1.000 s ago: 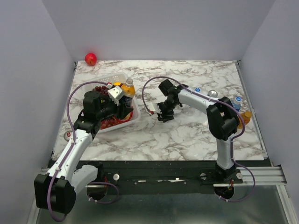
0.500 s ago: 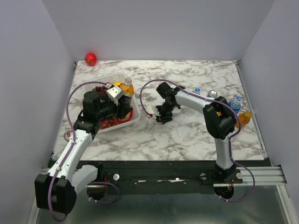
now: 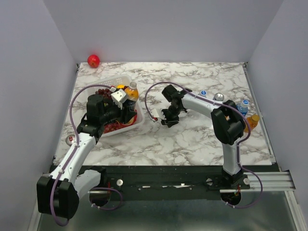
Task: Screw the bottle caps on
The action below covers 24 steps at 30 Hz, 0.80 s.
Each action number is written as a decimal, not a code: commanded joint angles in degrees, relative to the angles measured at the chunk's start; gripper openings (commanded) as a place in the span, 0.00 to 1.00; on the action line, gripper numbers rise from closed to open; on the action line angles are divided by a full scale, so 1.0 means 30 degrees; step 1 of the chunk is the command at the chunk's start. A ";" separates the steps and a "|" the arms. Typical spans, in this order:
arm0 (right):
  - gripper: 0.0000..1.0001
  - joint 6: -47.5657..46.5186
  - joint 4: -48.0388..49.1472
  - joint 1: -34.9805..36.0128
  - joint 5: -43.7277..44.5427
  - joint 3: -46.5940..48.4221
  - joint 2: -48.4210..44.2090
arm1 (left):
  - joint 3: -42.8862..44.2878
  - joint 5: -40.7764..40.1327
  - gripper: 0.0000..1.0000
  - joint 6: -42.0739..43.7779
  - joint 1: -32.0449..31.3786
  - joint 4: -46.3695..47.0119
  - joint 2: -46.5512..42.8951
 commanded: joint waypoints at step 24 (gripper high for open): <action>0.35 0.1106 -0.8670 -0.0218 -0.7477 0.7197 -1.1301 | 0.1612 0.2862 0.00 1.0312 -0.5962 -0.3528 0.2769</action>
